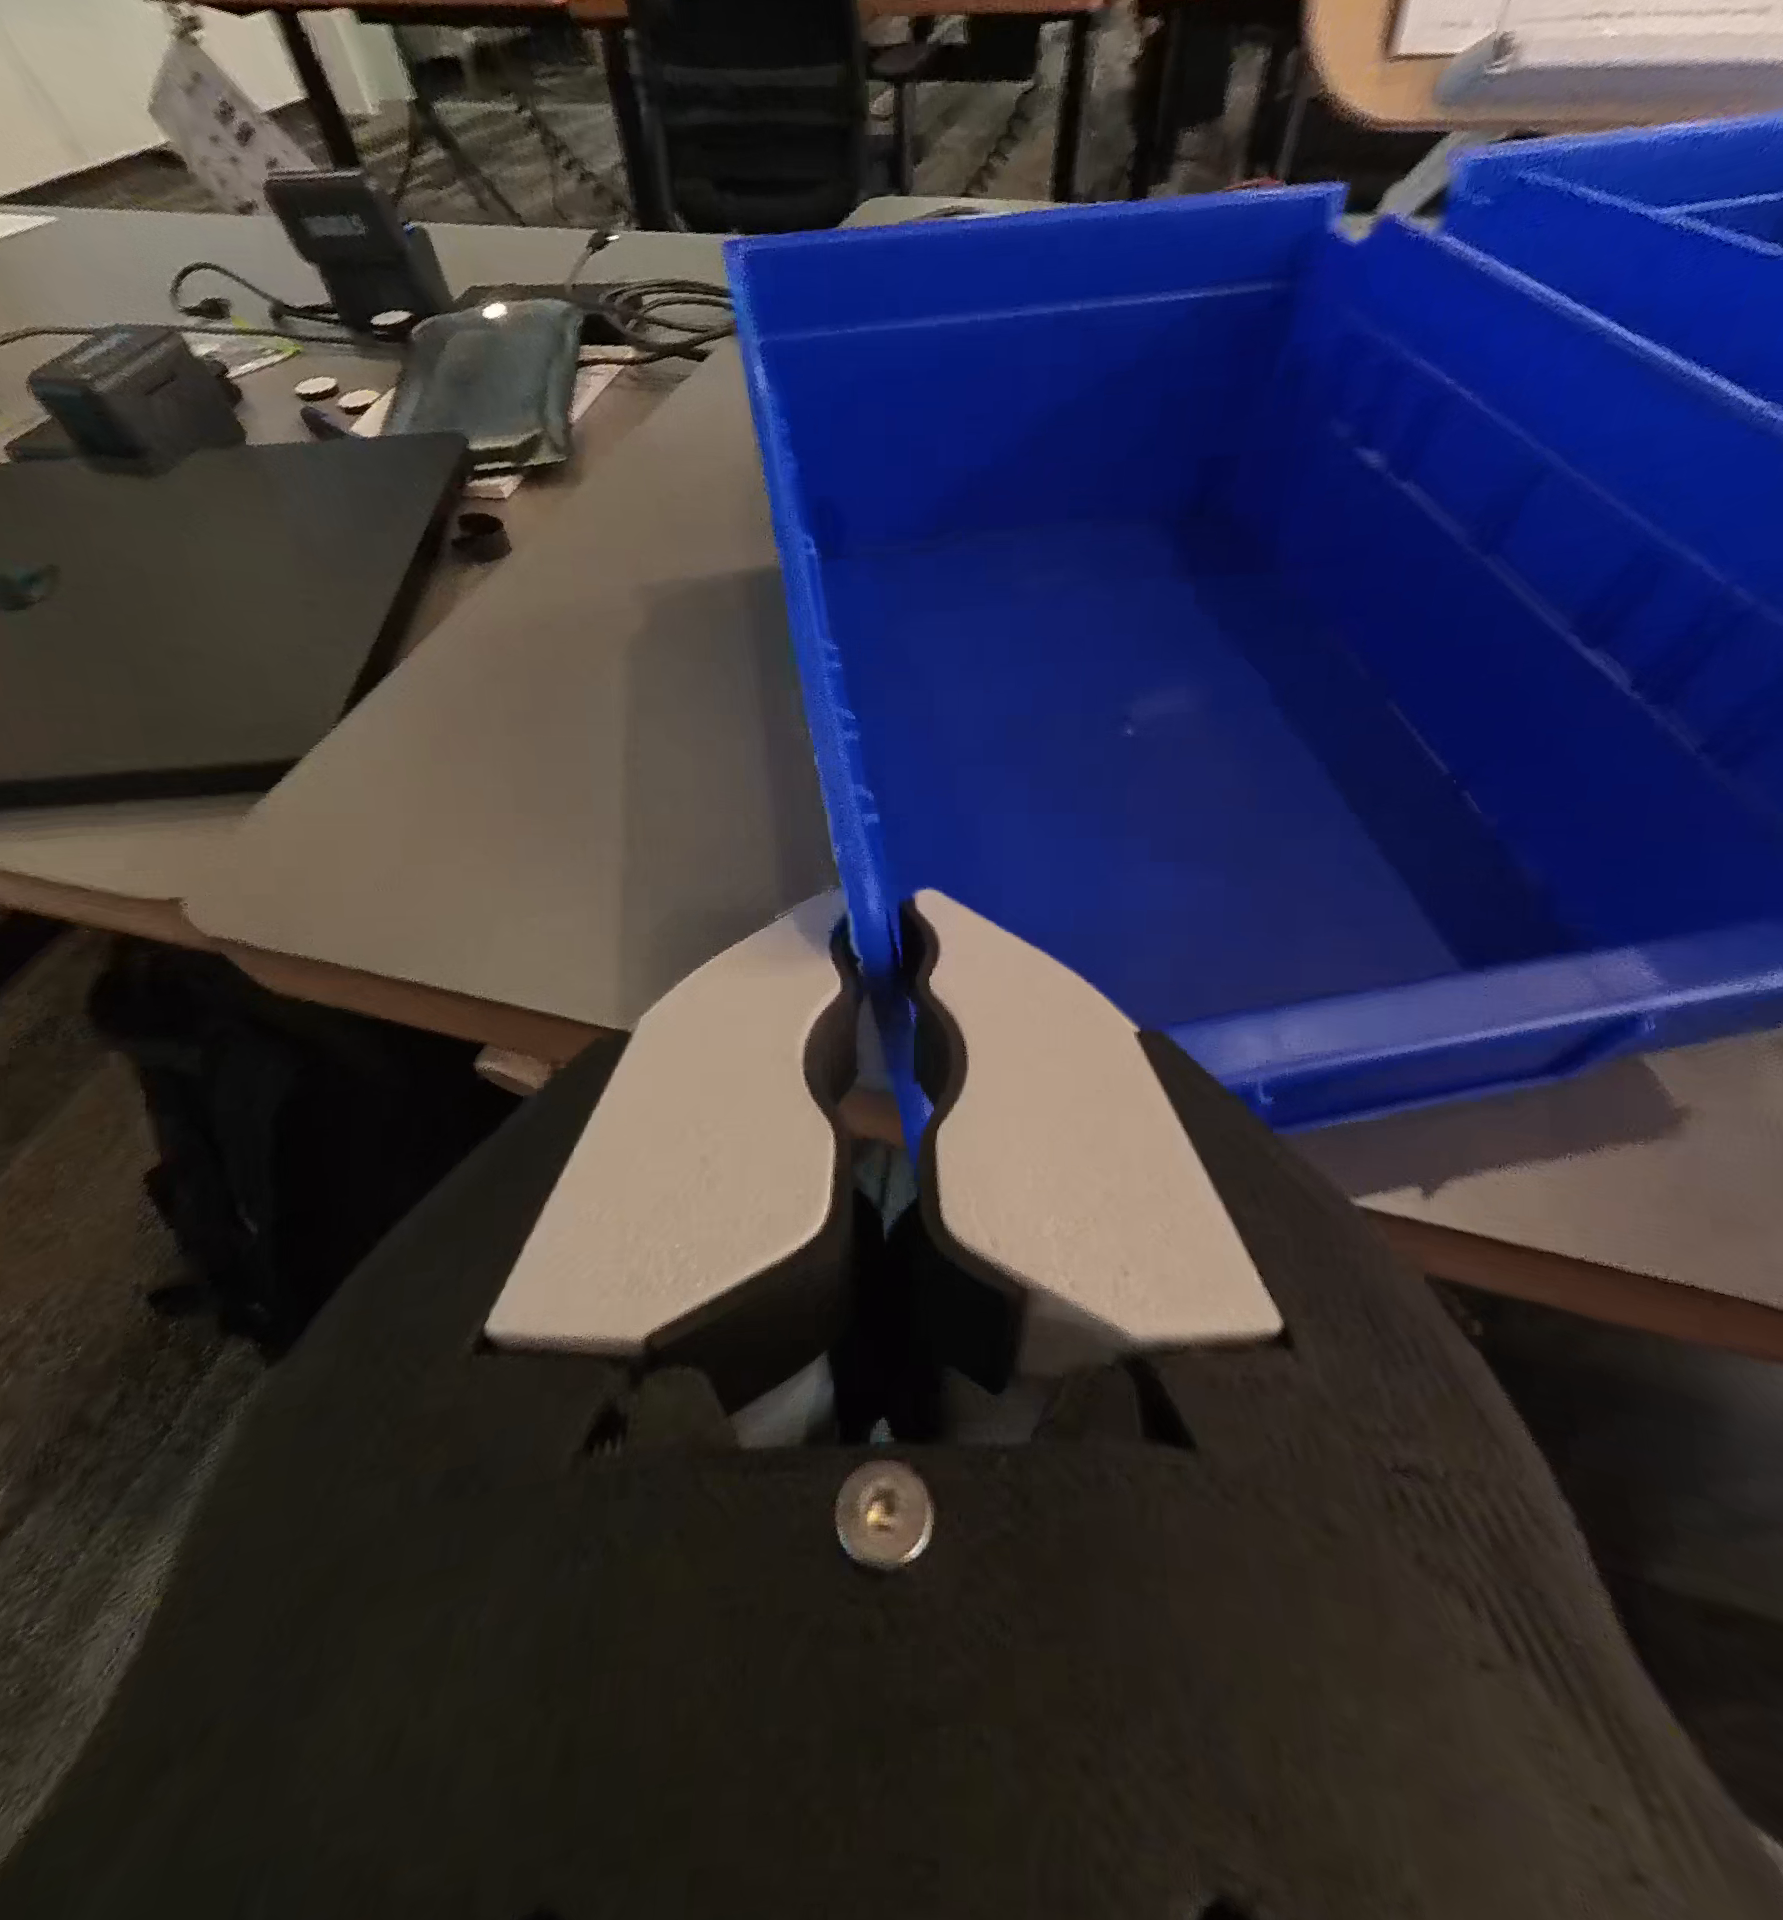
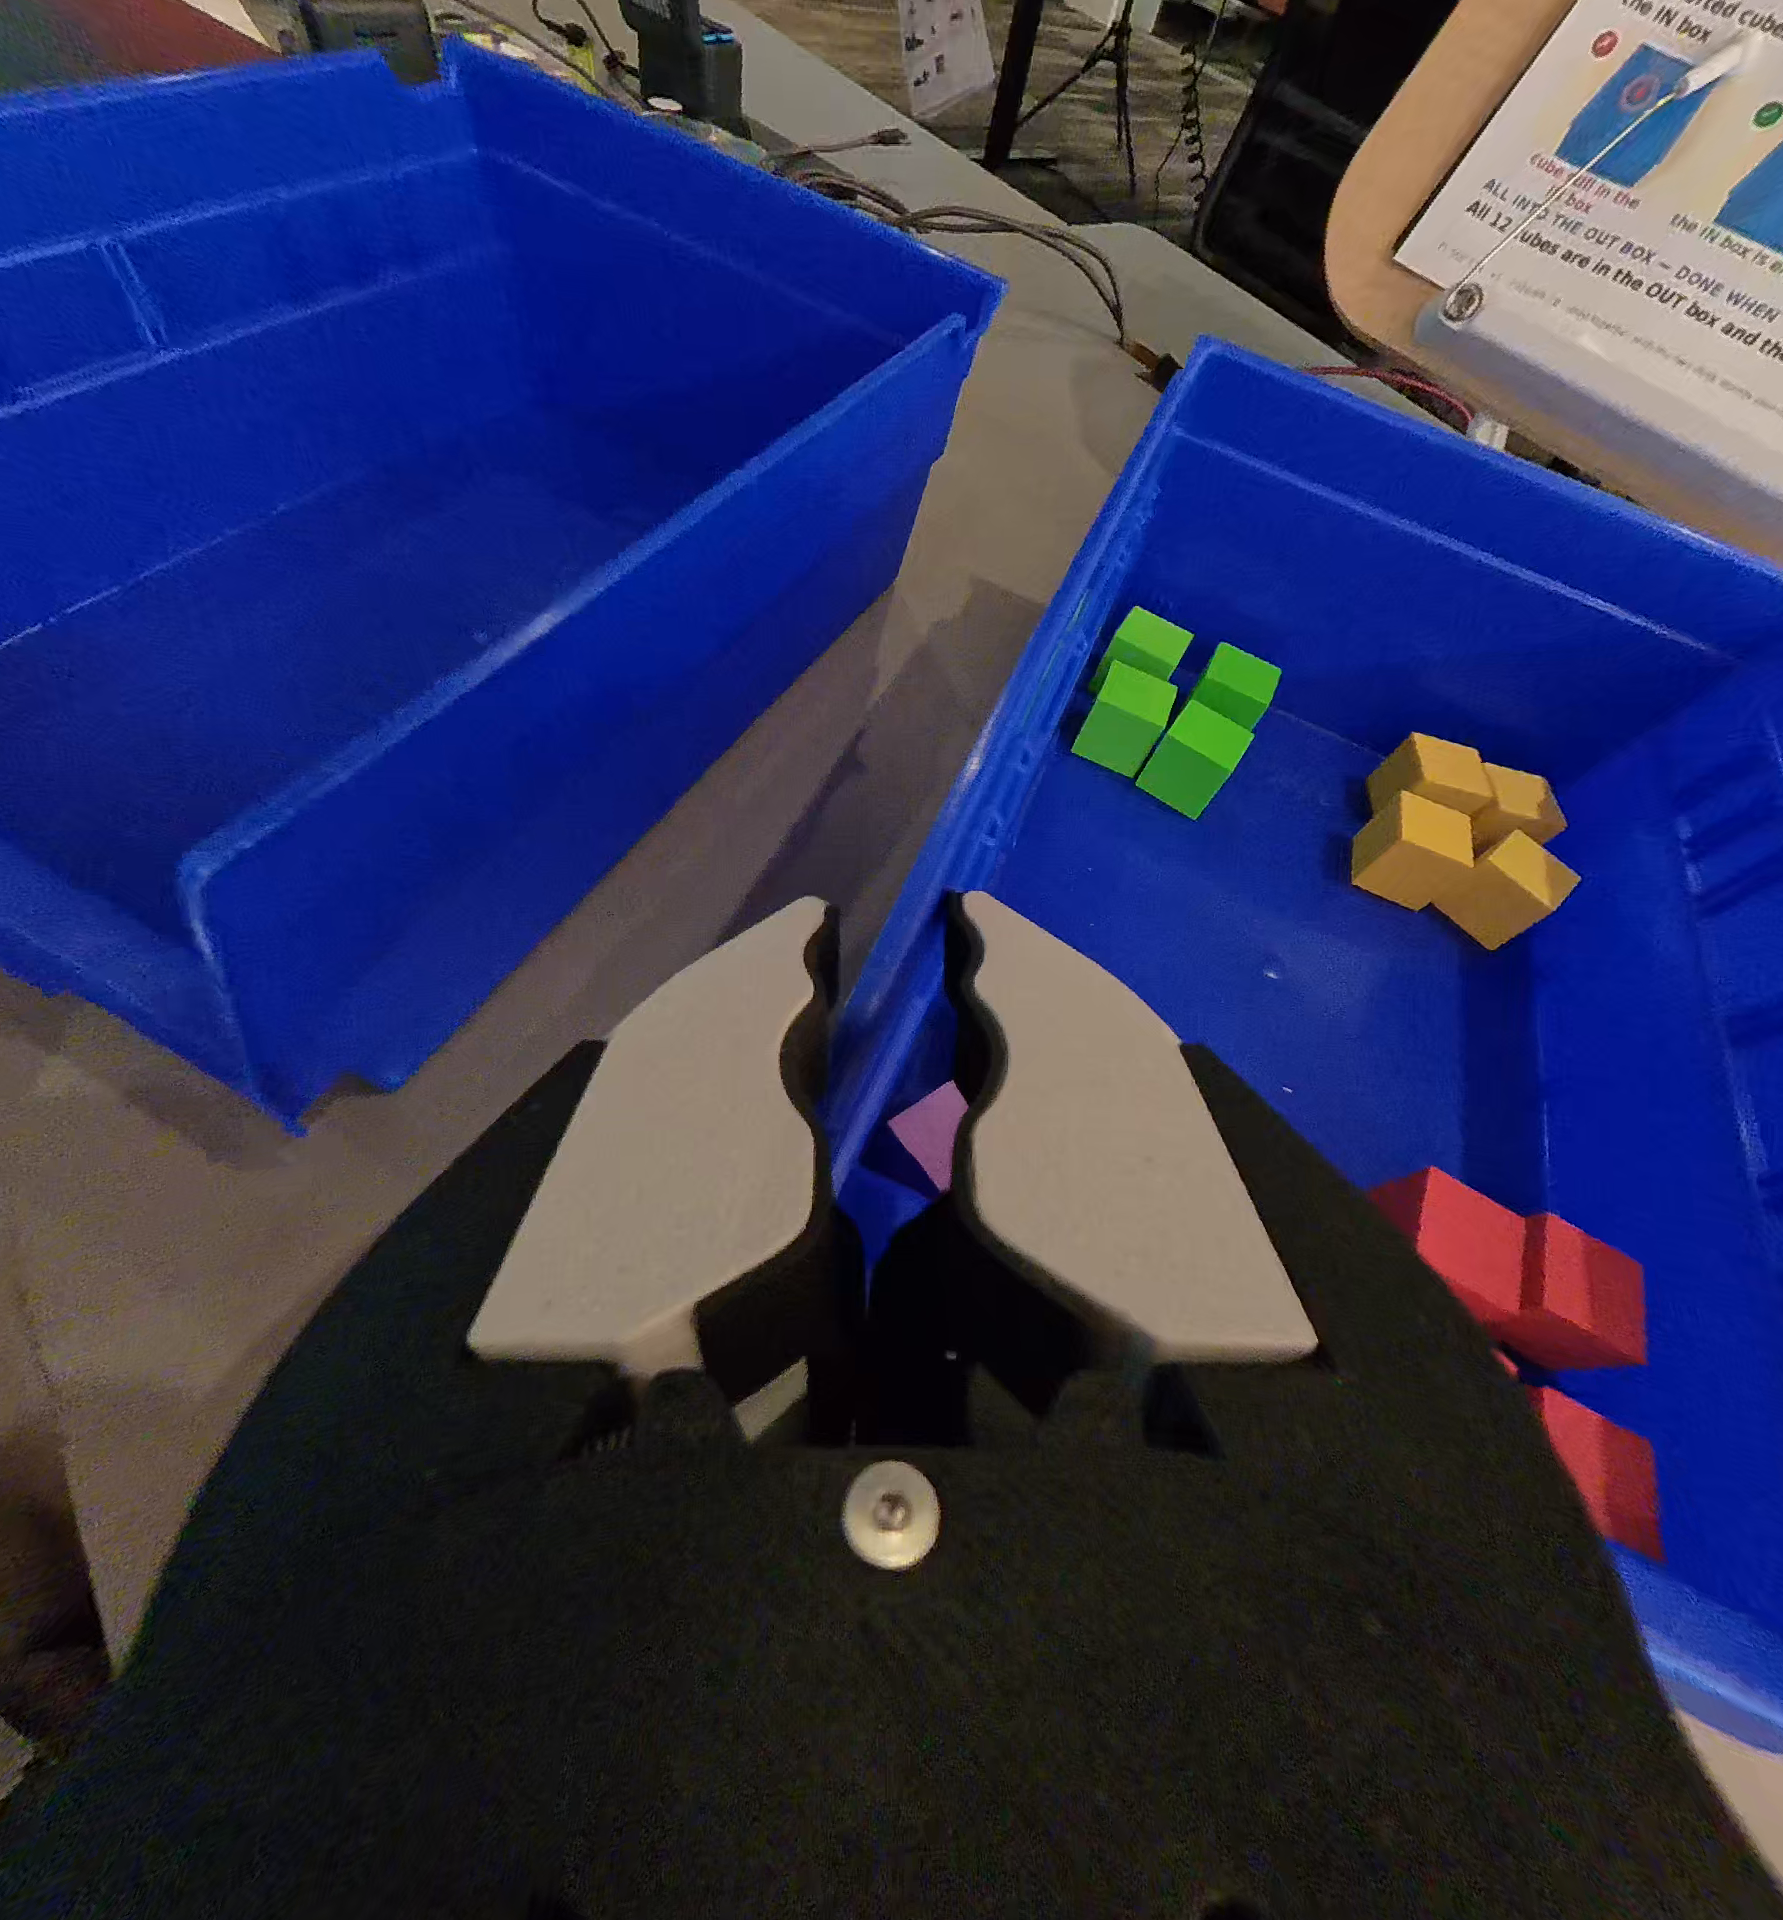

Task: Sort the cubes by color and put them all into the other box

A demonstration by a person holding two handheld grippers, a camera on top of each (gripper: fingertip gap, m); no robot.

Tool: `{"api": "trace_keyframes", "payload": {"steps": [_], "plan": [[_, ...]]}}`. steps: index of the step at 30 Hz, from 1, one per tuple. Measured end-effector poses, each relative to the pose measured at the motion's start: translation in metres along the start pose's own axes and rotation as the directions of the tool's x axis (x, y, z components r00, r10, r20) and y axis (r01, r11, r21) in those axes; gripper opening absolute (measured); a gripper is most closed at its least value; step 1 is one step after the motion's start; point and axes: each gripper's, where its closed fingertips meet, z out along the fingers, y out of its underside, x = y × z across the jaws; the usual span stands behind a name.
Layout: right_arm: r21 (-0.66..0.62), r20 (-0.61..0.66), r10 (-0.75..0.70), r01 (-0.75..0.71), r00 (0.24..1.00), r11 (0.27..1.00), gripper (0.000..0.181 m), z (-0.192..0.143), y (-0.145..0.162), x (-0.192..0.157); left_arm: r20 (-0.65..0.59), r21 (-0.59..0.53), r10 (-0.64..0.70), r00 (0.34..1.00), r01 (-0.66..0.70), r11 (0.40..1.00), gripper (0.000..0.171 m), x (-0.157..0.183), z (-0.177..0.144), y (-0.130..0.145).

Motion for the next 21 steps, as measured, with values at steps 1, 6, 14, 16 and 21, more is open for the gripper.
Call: {"api": "trace_keyframes", "payload": {"steps": [1,6,14,16,21], "plan": [[0.000,0.003,0.007,-0.007,1.000,1.000,0.019,0.000,0.000,0.001,-0.035,0.011,0.000,0.999,0.001,1.000,0.007,0.005,-0.001,-0.001],[0.070,-0.009,0.091,-0.090,0.996,0.993,0.048,-0.023,-0.012,0.004,-0.167,0.054,-0.065,0.984,0.075,0.996,0.045,0.014,-0.007,-0.010],[0.198,-0.014,0.079,-0.075,0.997,0.977,0.046,-0.065,-0.044,-0.071,-0.251,0.120,-0.035,0.967,0.067,0.991,0.073,-0.001,-0.023,-0.058],[0.168,-0.033,0.079,-0.073,0.996,0.983,0.044,-0.048,-0.040,-0.080,-0.234,0.146,0.006,0.972,0.029,0.989,0.073,-0.011,-0.017,-0.077],[0.071,-0.063,0.162,-0.157,0.985,0.985,0.033,-0.006,-0.023,-0.083,-0.267,0.154,0.124,0.956,-0.085,0.984,0.072,-0.018,0.010,-0.109]]}}
